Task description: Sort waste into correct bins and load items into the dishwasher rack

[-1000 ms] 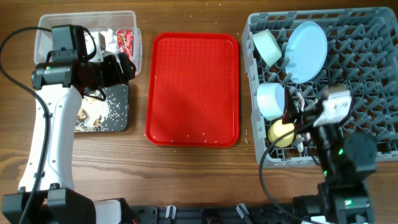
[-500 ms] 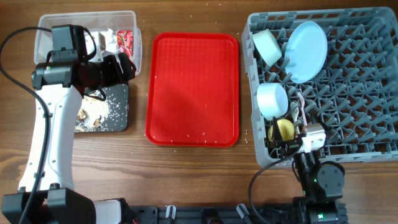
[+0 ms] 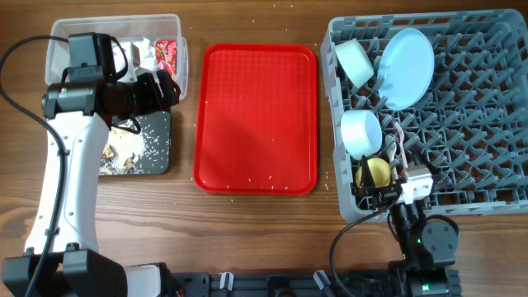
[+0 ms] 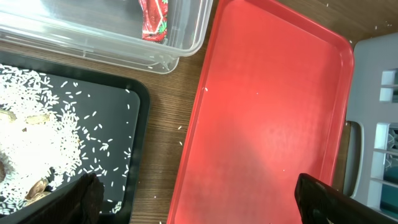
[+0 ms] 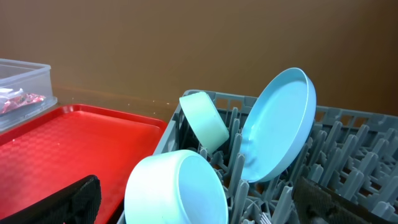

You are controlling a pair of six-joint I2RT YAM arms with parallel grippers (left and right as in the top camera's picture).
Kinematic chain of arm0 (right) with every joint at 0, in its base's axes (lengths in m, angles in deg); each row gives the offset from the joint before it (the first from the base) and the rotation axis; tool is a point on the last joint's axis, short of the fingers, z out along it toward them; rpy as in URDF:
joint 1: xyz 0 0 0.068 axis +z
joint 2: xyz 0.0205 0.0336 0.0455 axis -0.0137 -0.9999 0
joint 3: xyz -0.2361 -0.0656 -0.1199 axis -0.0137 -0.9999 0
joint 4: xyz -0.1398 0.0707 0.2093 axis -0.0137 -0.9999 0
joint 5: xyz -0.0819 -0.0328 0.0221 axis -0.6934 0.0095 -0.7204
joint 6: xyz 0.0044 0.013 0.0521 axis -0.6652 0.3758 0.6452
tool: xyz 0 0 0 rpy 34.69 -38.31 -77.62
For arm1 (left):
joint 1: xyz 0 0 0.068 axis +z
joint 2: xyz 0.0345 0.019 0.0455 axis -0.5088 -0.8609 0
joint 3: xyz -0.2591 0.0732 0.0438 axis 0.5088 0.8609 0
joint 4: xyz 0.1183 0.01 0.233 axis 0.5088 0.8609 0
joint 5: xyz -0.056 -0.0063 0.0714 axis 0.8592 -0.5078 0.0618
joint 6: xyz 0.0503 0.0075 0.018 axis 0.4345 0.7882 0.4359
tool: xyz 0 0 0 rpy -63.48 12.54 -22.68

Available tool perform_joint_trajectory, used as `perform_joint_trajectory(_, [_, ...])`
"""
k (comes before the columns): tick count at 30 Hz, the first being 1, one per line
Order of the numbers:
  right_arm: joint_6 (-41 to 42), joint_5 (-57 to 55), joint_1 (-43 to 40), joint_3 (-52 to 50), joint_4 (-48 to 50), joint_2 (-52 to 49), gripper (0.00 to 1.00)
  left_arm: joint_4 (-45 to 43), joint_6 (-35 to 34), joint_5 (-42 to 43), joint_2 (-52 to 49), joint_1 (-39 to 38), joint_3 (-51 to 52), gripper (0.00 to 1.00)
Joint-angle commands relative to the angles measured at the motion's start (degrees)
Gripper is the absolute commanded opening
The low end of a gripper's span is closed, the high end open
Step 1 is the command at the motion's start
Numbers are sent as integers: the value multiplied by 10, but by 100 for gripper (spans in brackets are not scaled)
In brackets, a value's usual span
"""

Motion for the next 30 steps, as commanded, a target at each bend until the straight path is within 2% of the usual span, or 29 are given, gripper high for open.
perform_joint_trajectory(1, [-3,9,-3,-1,0,8,100,-1,3,-1,2,2,-8,100])
perform_joint_trajectory(10, [-3,9,-3,-1,0,5,100,-15,3,-6,37,2,-7,100])
perform_joint_trajectory(13, [-3,9,-3,-1,0,5,100,-95,3,-8,93,-16,30,100])
perform_joint_trajectory(17, [-3,9,-3,-1,0,5,100,-314,-4,-8,198,-40,174,100])
perform_joint_trajectory(19, [-3,9,-3,-1,0,5,100,-443,-52,-12,264,-41,286,100])
perform_joint_trajectory(22, [-3,9,-3,-1,0,5,100,-570,-92,-28,362,-41,439,100])
perform_joint_trajectory(25, [-3,9,-3,-1,0,5,100,-617,-91,-48,451,-41,549,100])
perform_joint_trajectory(30, [-3,9,-3,-1,0,5,100,-619,-91,-71,606,-41,676,100])
